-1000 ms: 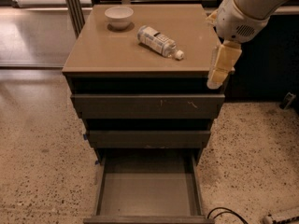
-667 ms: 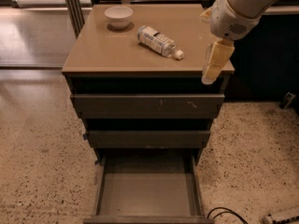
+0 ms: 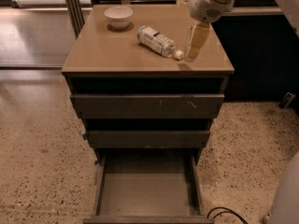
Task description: Place blue plastic bottle into bottom drawer
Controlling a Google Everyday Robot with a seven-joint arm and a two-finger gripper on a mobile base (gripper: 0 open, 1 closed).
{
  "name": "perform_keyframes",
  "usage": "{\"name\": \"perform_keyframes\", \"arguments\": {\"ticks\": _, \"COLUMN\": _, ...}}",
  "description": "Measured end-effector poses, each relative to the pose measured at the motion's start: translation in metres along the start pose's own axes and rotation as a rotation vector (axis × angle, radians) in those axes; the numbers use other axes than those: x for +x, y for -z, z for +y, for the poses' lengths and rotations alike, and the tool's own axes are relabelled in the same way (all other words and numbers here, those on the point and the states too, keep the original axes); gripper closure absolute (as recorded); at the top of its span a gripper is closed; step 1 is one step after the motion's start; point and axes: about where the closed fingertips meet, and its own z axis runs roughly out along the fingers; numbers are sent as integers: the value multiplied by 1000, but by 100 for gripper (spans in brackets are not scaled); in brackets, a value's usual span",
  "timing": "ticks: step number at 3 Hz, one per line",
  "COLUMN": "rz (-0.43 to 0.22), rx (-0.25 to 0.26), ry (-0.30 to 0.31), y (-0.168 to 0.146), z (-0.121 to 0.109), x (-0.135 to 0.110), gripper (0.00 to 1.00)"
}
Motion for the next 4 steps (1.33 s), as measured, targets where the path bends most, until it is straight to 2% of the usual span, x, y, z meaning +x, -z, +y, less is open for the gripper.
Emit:
{"name": "perform_keyframes", "arguments": {"ticks": 1, "rz": -76, "rx": -8, "ry": 50, "y": -34, "z": -39, "x": -20, "gripper": 0}}
{"name": "perform_keyframes", "arguments": {"ticks": 2, "rz": -133, "rx": 8, "ry": 49, "y": -53, "z": -64, "x": -29, "gripper": 0}}
{"name": "perform_keyframes", "arguments": {"ticks": 3, "rz": -133, "rx": 8, "ry": 49, "y": -53, "z": -64, "x": -29, "gripper": 0}}
{"name": "perform_keyframes", "arguments": {"ticks": 4, "rz": -86, "rx": 4, "ry": 21, "y": -73, "z": -71, "x": -29, "gripper": 0}}
